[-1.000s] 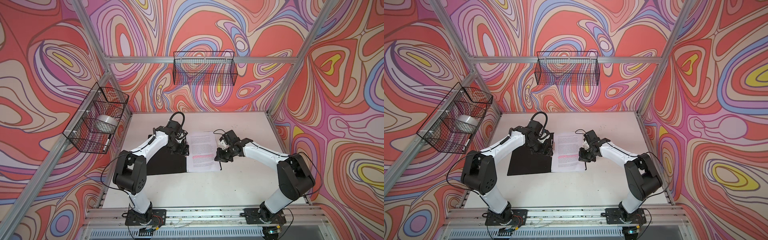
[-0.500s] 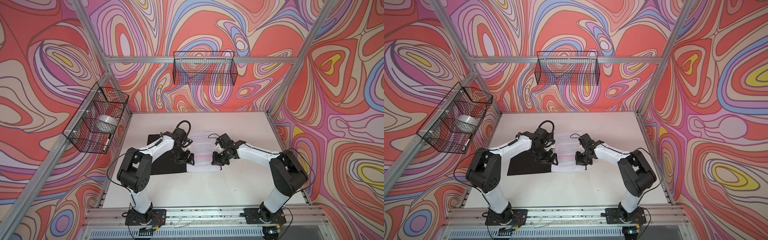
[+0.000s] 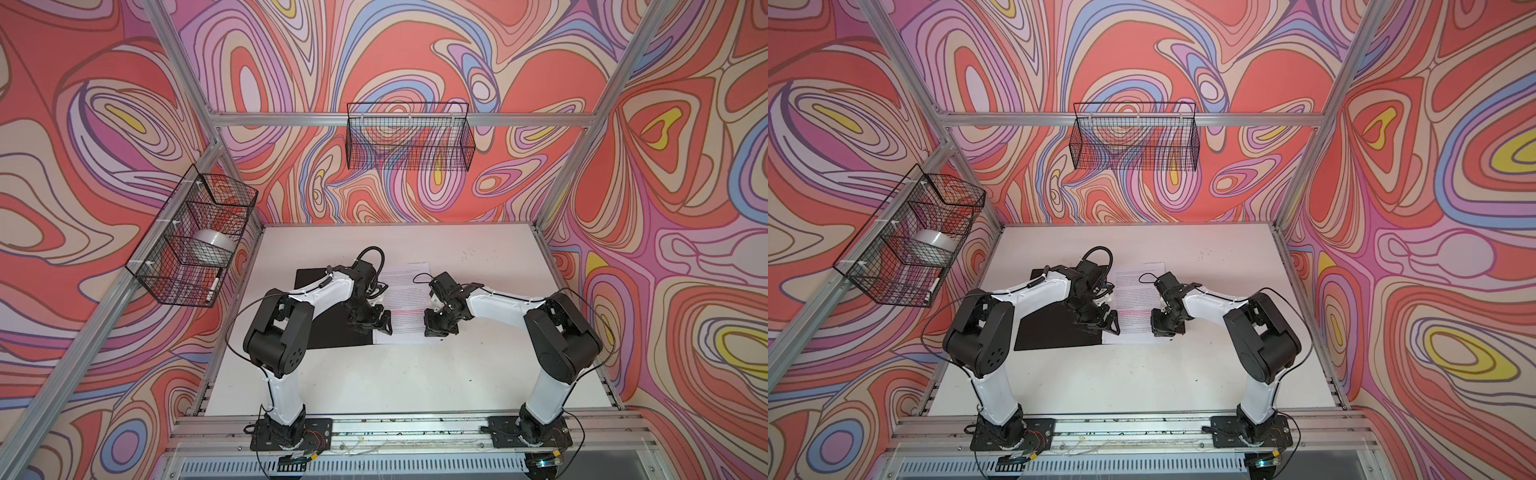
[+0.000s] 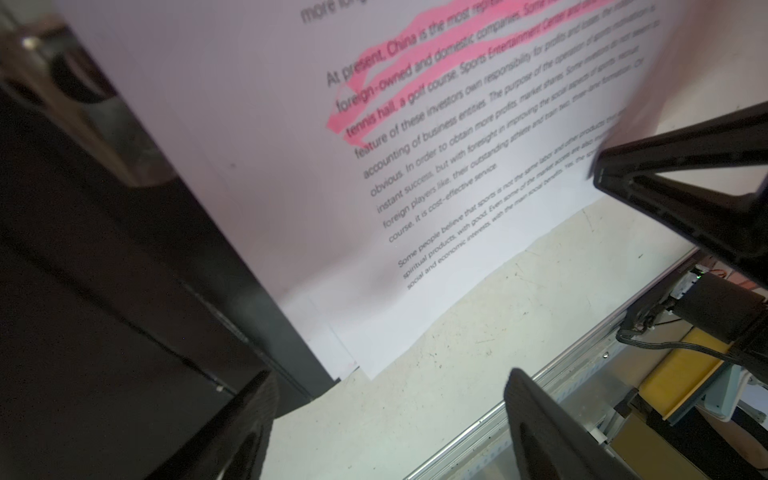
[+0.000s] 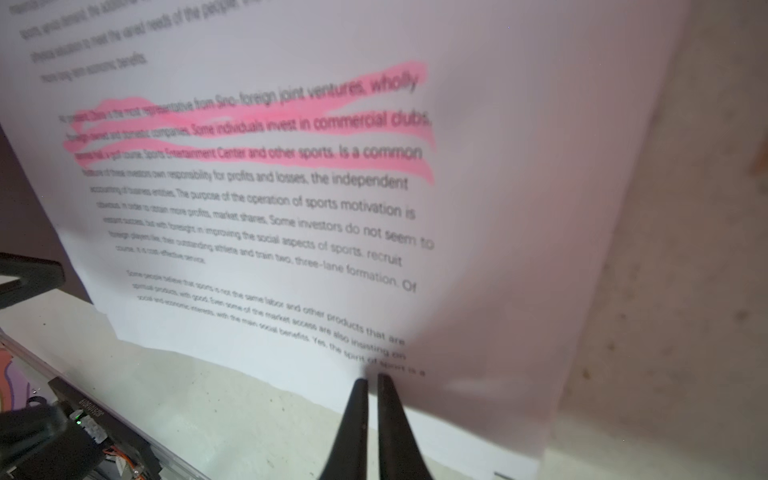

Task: Put the files into the folder

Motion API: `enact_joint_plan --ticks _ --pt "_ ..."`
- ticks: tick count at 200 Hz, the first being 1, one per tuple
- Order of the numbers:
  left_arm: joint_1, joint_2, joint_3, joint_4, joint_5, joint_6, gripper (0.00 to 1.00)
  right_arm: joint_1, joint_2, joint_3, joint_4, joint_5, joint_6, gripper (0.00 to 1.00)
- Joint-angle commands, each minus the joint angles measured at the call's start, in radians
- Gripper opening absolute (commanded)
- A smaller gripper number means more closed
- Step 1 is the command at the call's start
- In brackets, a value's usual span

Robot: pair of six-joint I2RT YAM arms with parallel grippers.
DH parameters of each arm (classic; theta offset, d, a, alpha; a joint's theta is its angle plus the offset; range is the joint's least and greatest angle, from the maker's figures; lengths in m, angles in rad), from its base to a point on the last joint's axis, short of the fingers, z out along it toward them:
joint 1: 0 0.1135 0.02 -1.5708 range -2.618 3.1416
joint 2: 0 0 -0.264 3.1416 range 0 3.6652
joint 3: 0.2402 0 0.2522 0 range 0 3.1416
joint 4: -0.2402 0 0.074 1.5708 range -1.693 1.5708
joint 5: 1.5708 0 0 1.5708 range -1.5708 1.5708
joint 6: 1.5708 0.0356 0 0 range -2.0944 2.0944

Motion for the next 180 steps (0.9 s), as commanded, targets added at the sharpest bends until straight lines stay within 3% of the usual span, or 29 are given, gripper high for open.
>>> enact_joint_plan --ticks 1,88,110,143,180 --pt "-0.003 0.018 0.002 -0.003 0.05 -0.009 0.86 0.011 0.031 0.003 -0.019 0.024 -0.014 0.08" --pt "-0.042 0.061 0.019 -0.037 0.102 0.022 0.85 0.013 0.02 0.008 0.005 -0.004 -0.009 0.08" --pt "-0.042 0.052 0.028 -0.043 0.038 0.023 0.86 0.014 0.01 0.012 0.01 -0.012 -0.004 0.09" --pt "-0.041 0.011 0.068 -0.112 0.018 0.083 0.85 0.013 -0.051 0.031 -0.007 0.004 0.004 0.15" --pt "-0.038 -0.059 0.093 -0.14 -0.028 0.123 0.86 0.012 -0.124 0.091 -0.093 0.097 0.009 0.24"
